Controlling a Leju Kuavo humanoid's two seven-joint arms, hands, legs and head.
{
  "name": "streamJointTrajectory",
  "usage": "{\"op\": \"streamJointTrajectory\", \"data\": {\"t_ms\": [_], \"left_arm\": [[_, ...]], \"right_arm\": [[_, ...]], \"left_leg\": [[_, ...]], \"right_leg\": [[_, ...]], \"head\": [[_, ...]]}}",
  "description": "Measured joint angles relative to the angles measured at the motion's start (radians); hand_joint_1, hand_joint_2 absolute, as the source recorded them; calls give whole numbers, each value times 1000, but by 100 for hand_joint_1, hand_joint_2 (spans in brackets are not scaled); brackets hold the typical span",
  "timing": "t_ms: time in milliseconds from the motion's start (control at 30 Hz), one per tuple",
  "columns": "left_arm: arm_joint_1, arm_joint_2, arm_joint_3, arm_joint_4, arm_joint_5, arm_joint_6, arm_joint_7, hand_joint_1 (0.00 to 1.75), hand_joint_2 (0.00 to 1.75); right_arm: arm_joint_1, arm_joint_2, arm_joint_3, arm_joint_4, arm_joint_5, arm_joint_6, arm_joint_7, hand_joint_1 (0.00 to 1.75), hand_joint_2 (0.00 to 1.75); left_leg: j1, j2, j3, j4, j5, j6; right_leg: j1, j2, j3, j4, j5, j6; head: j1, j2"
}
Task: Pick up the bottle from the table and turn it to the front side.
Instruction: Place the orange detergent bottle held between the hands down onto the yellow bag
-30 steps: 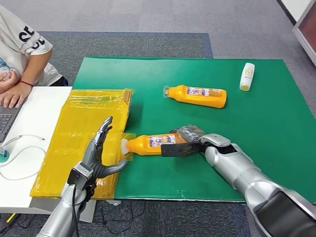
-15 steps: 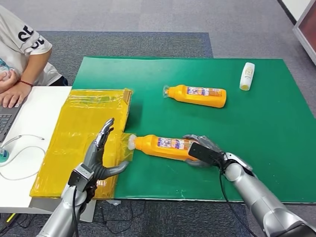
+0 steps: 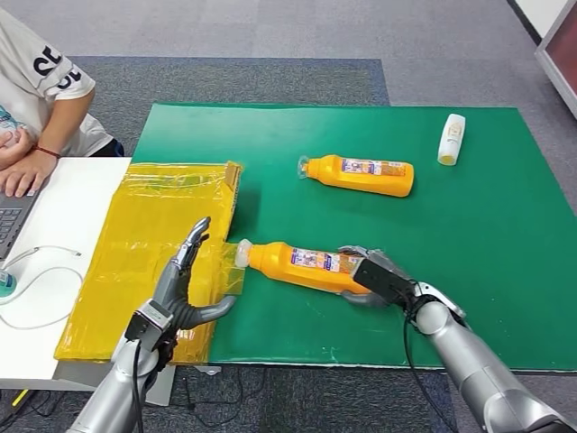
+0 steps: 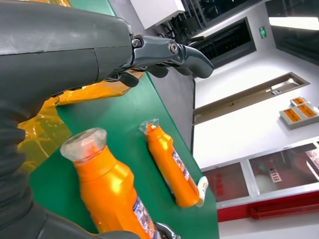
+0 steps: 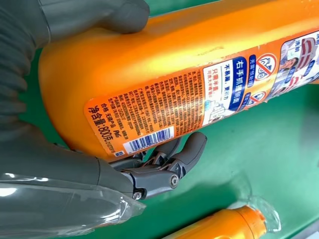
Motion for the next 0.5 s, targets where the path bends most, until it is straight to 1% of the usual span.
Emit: {"op": "streamJointTrajectory", "data": {"t_ms": [267,400,500], "left_arm": [[-1,0,0,0,-1,-3,0,0,175],[-1,0,0,0,-2,-8,0,0,175],[3,0,0,-1,-6,-13,0,0,175]], "right_arm": [[16,0,-43,-10,-65,52,-47,175,175],[48,0,-92,-58,-171,138,-108,175,175],[84,3,-137,-112,-233,203,-123,175,175]], "left_leg": [[0,0,-1,0,0,0],[0,0,-1,0,0,0],[0,0,-1,0,0,0]], "right_leg": [[0,0,-1,0,0,0],[0,0,-1,0,0,0],[0,0,-1,0,0,0]], "head": [[0,0],[0,0],[0,0]]}}
